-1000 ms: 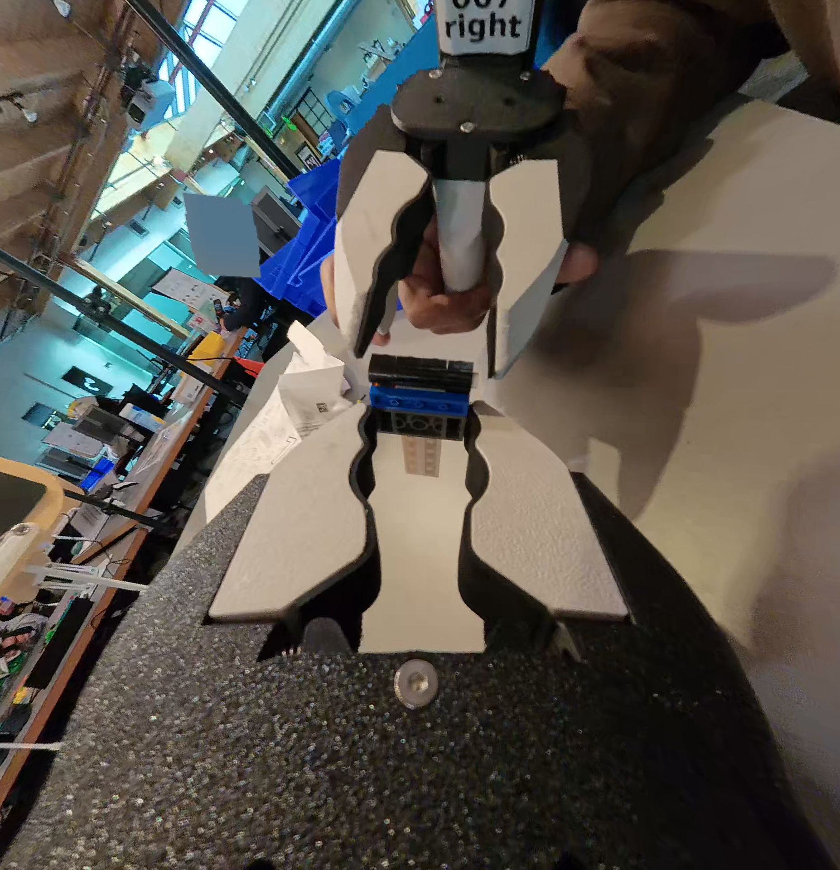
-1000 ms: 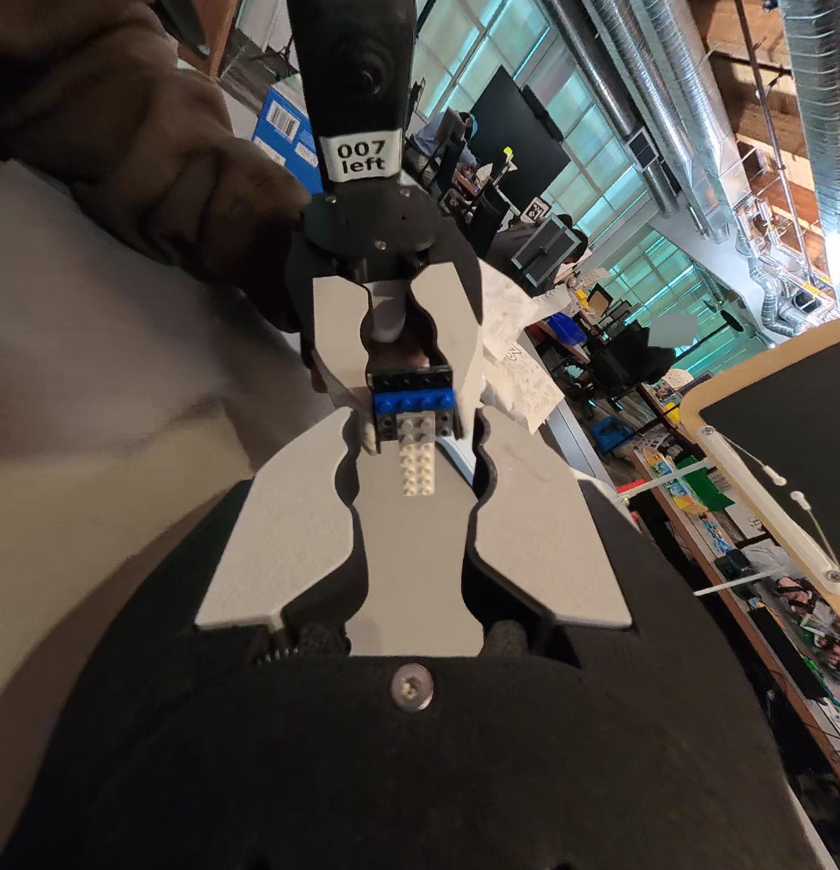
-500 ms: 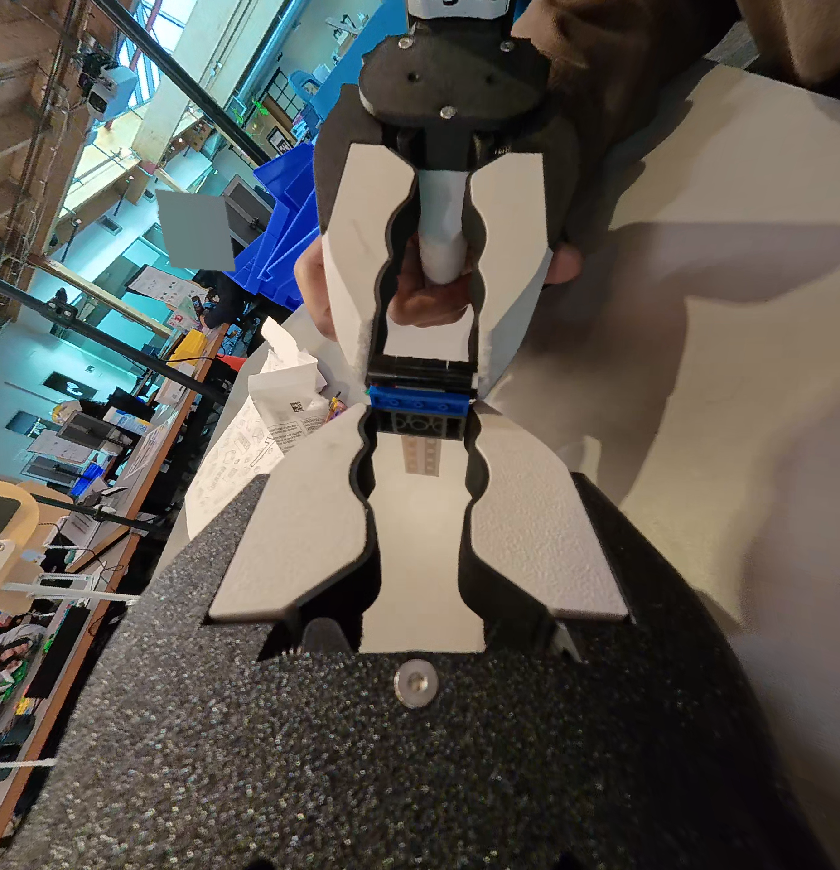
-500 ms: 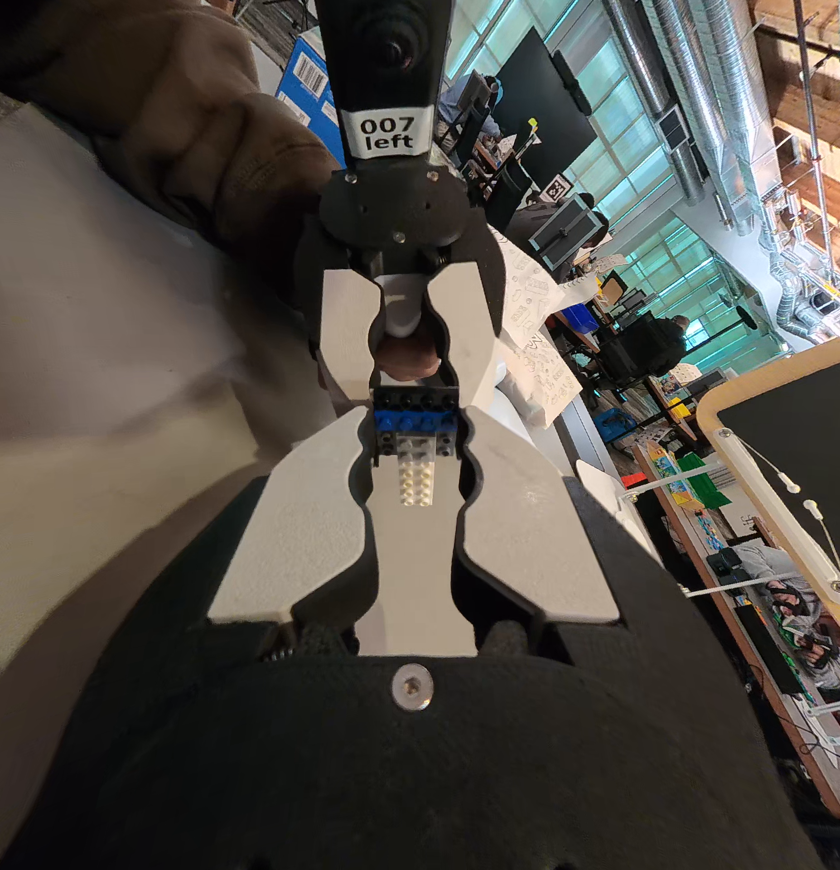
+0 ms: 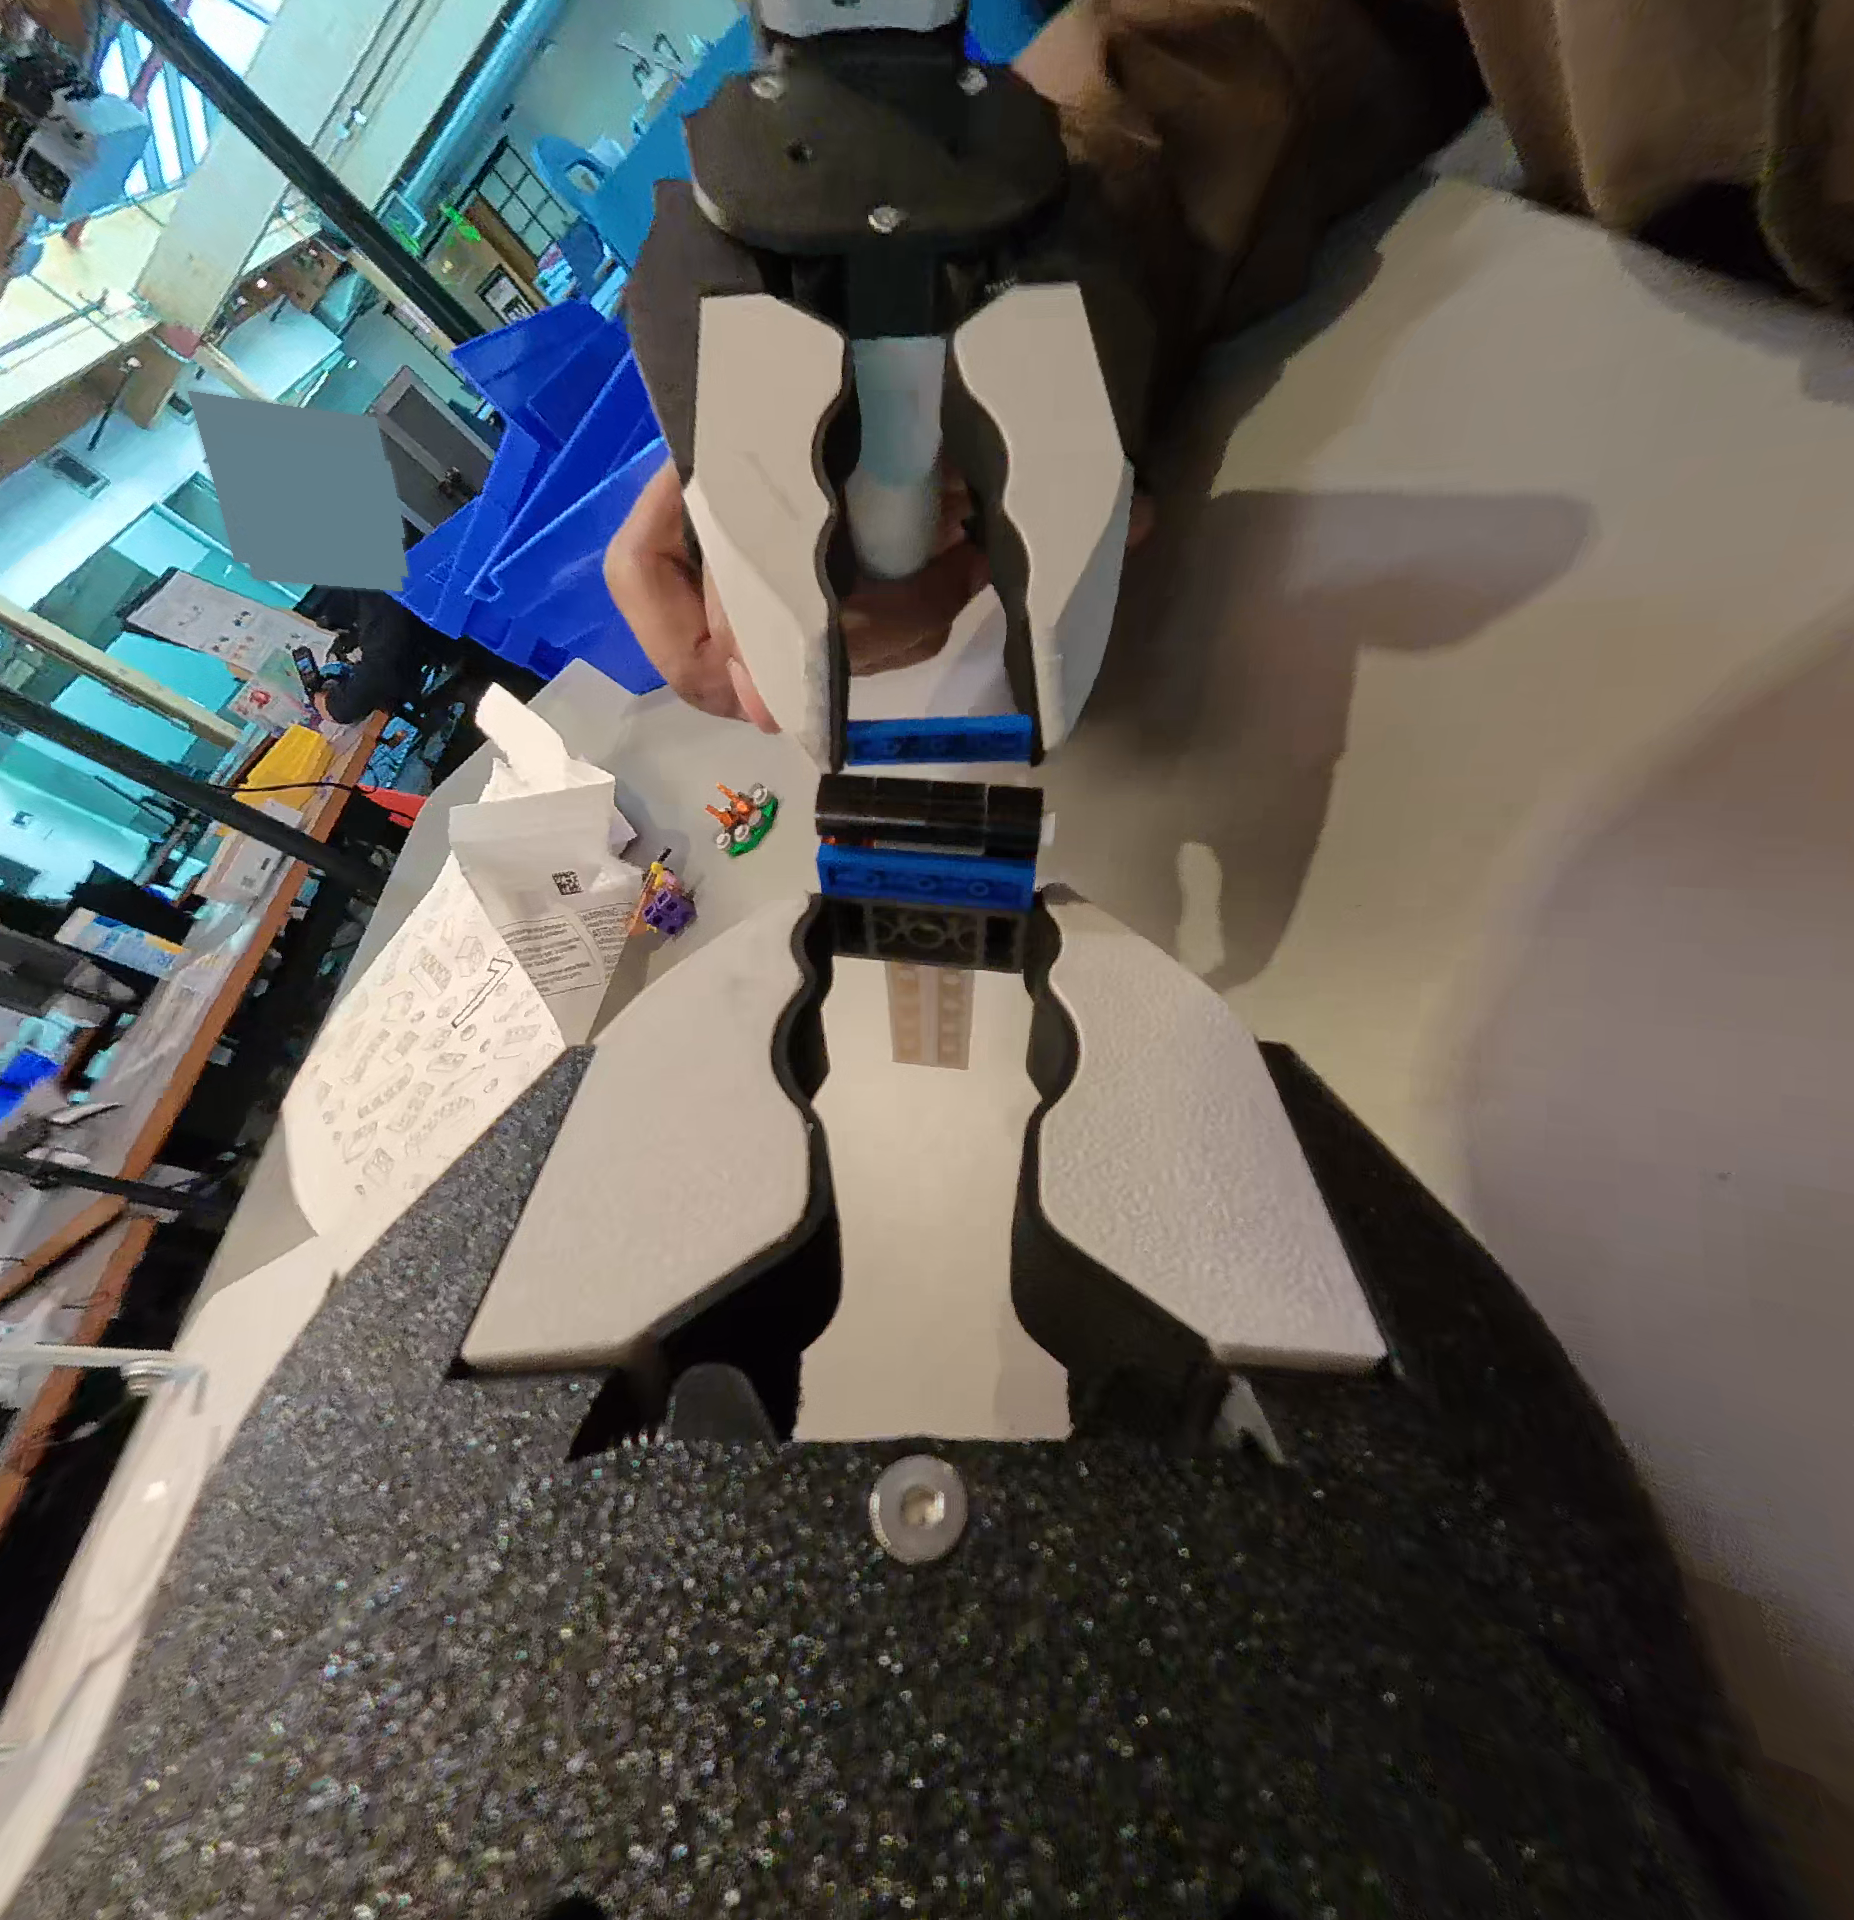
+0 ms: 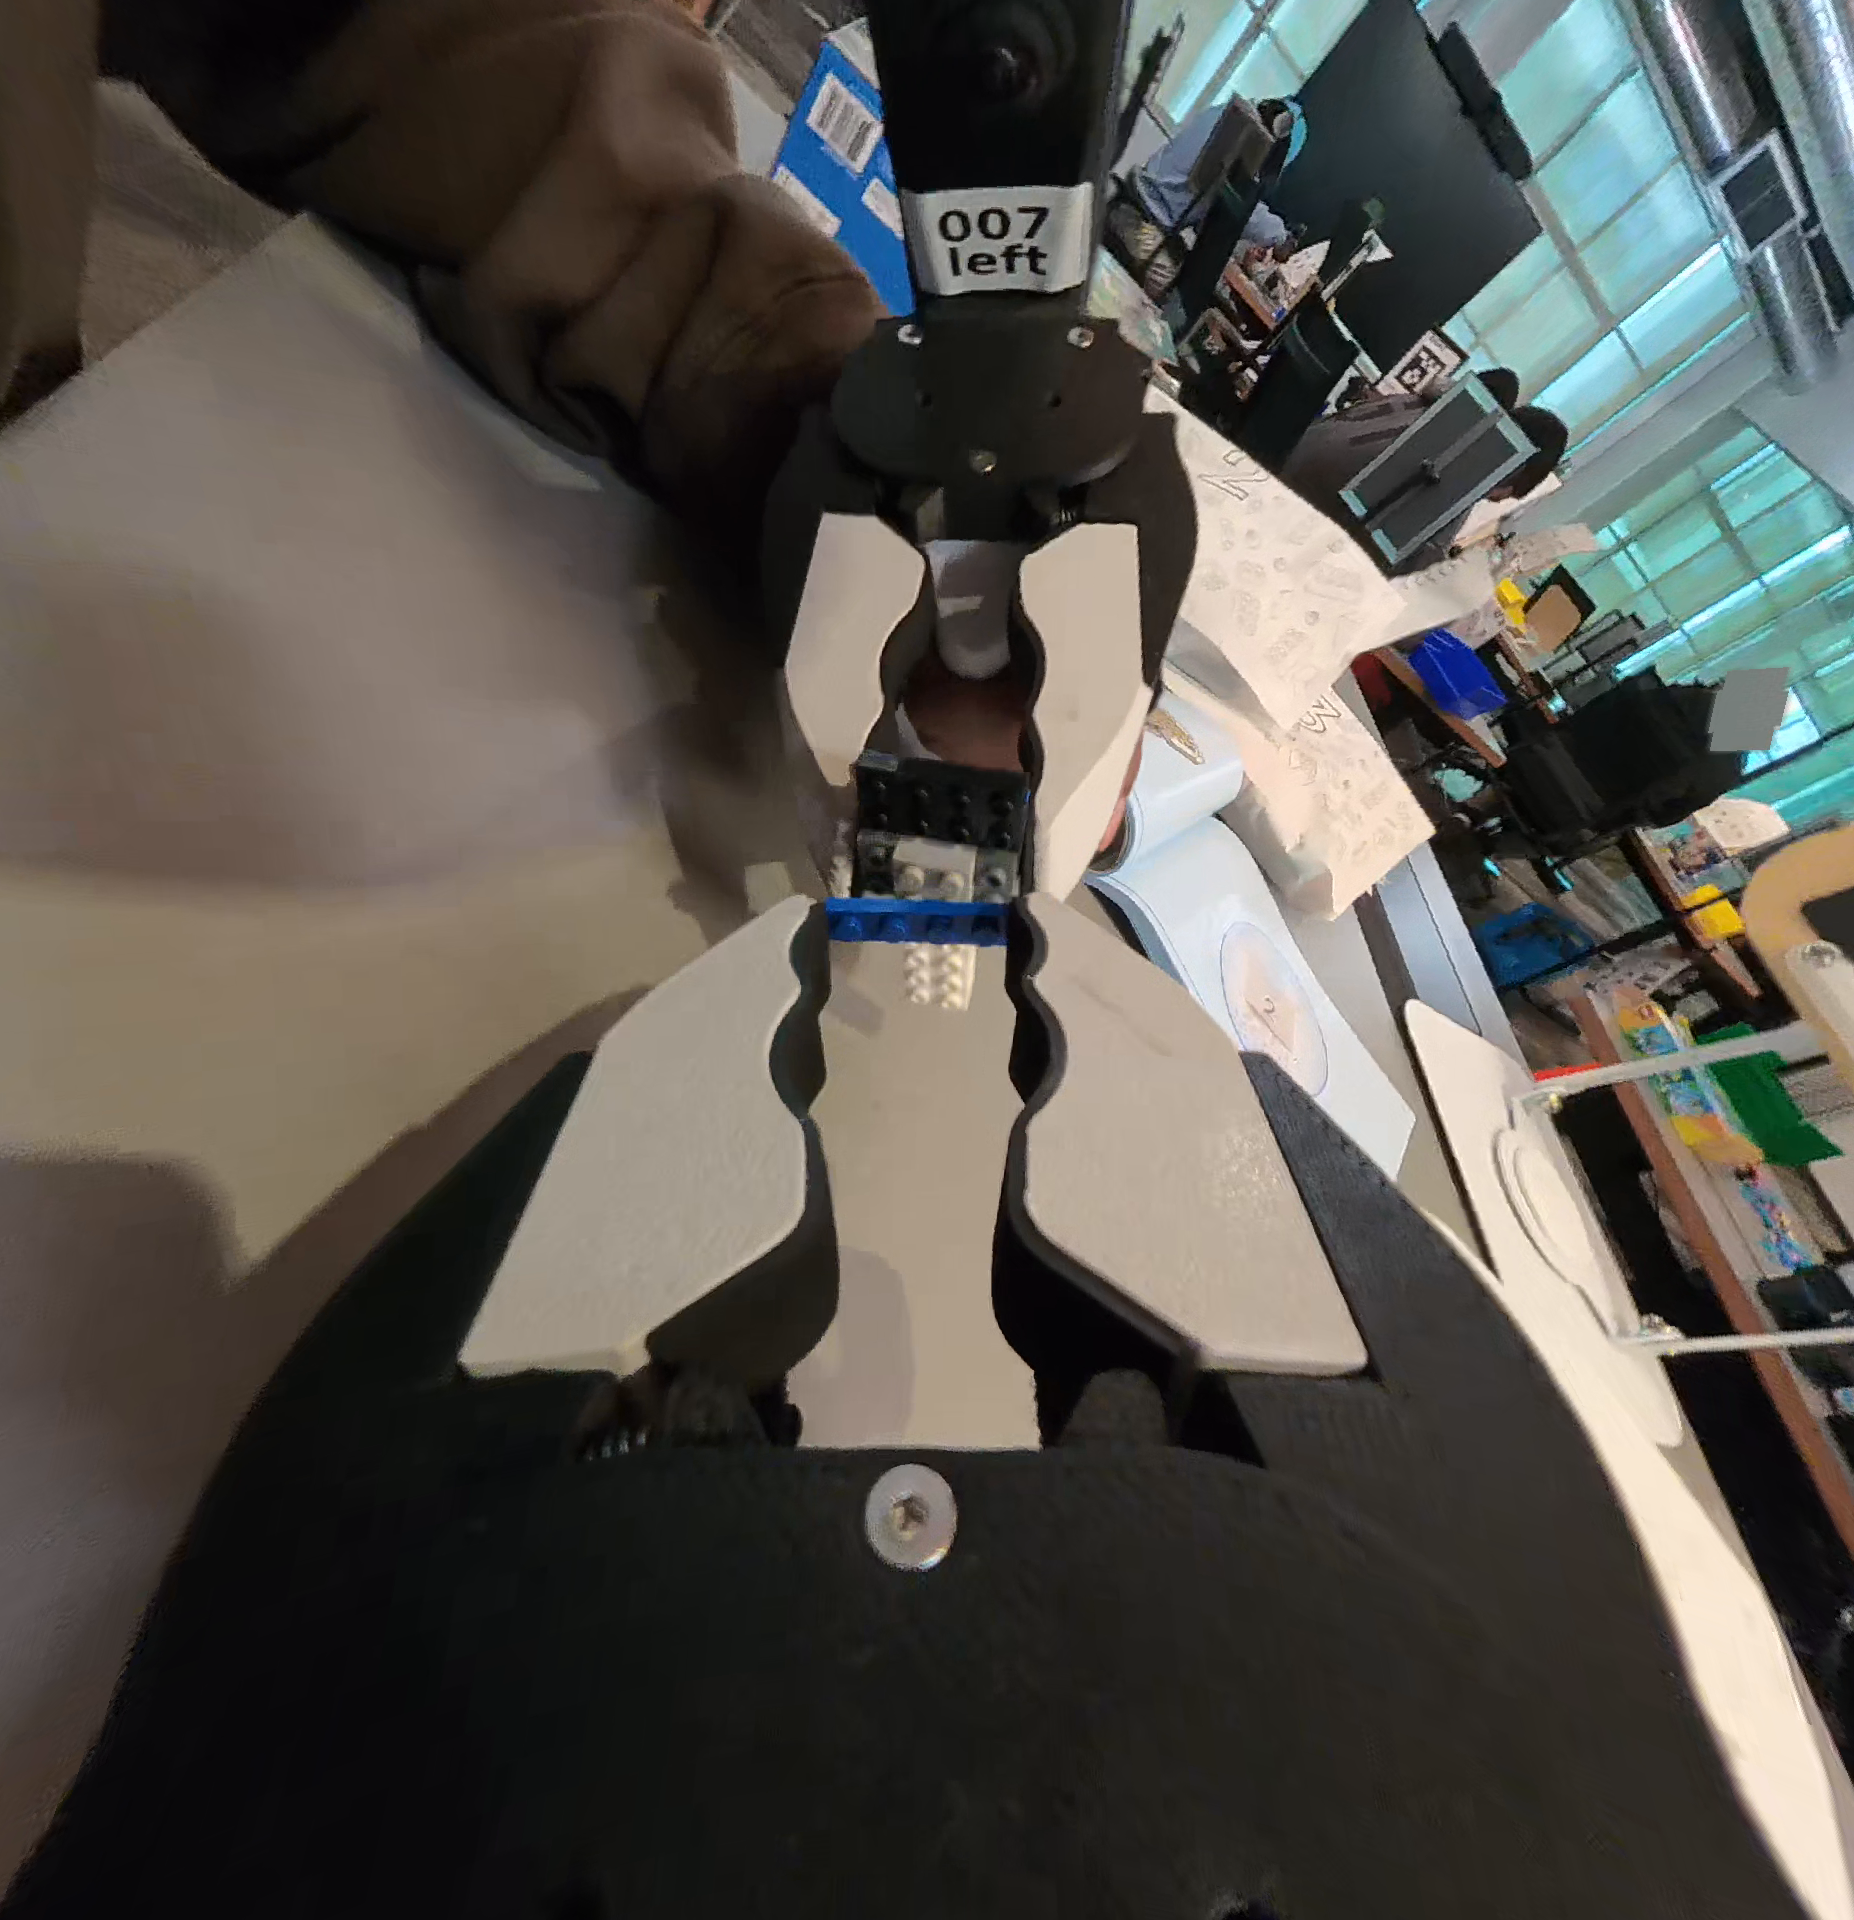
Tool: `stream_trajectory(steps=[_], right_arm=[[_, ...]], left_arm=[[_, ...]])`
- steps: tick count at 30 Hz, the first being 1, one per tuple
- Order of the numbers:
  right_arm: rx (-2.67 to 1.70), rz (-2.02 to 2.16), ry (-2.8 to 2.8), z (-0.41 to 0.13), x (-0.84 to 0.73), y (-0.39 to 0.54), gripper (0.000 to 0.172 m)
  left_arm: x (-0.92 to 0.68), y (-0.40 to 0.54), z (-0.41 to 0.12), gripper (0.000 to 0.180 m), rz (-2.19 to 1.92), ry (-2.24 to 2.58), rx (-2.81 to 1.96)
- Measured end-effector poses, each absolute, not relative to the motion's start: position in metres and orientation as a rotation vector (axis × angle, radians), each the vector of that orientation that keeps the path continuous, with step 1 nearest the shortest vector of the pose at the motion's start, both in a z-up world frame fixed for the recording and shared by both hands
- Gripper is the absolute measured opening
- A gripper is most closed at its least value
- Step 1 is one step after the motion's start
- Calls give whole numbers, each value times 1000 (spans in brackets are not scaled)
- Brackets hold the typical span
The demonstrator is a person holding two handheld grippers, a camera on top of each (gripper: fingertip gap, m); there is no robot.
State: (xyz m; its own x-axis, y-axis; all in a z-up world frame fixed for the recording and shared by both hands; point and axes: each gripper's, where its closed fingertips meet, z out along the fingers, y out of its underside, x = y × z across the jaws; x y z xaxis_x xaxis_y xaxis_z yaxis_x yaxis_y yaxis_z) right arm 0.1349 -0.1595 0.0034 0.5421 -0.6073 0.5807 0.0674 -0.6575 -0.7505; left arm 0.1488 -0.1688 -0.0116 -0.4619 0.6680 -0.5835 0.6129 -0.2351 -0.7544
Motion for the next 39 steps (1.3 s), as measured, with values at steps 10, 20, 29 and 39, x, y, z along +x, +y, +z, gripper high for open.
stream_trajectory(steps=[10, 20, 29, 39], right_arm=[[-1960, -1230, 692, 10, 140, -181, 33], [-1825, -1393, 1120, 30, 75, -230, 33], [-1720, -1592, 1699, 58, -39, -351, 33], [-1850, -1389, 2065, 12, -72, -387, 45]], left_arm=[[160, -172, 25, 35, 1730, -1795, -955], [160, -170, 38, 35, 1609, -1684, -727], [148, -179, 9, 35, 1538, -1953, -844], [144, -178, 6, 35, 1499, -1968, -841]])
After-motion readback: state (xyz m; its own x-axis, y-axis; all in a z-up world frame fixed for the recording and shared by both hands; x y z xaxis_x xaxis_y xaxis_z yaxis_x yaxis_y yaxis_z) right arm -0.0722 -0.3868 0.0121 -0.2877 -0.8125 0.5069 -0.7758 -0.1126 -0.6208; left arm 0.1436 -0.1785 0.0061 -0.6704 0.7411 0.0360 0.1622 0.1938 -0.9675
